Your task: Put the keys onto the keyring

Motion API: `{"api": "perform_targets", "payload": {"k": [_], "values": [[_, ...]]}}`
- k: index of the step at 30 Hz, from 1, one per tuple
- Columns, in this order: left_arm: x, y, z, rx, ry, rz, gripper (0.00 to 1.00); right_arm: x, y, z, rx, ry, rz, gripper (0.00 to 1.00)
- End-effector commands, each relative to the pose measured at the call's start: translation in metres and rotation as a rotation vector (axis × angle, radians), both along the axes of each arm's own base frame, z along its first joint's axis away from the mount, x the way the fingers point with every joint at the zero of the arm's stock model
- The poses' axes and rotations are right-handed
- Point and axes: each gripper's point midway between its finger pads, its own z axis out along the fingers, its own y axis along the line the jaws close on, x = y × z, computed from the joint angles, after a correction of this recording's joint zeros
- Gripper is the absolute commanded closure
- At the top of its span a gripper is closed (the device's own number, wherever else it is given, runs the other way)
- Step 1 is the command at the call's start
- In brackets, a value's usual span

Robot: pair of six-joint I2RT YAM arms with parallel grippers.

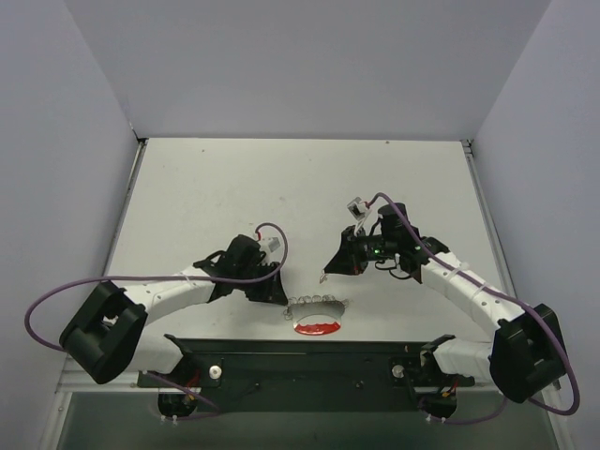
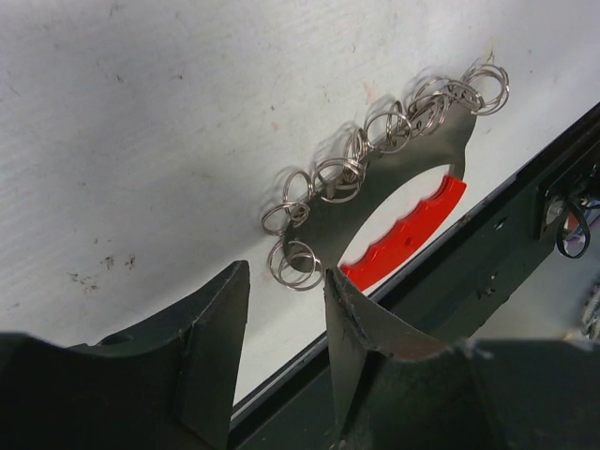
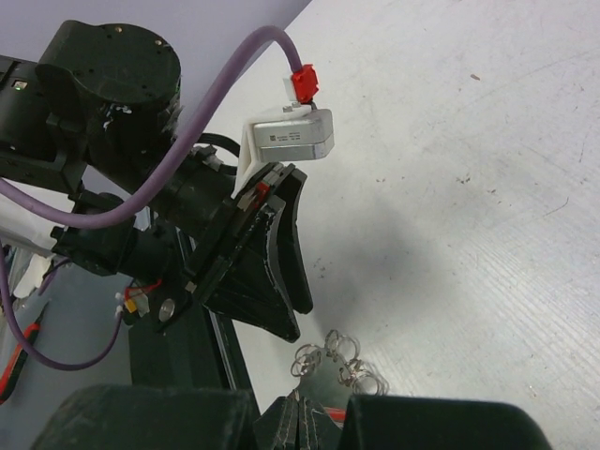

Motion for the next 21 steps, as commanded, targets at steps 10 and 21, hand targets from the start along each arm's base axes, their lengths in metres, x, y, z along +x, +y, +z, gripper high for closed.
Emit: {"api": "perform_targets", "payload": {"k": [10,21], "values": [[-0.013,-0.003,0.008,0.077,-0.106,-0.097,0.54,0.001,0.006,0.012,0.044,-0.036,0.034,1.0],[-0.007,0.0,0.011,0.247,-0.294,-0.146,0.53,0.001,0.006,0.012,0.043,-0.037,0.031,1.0]]}}
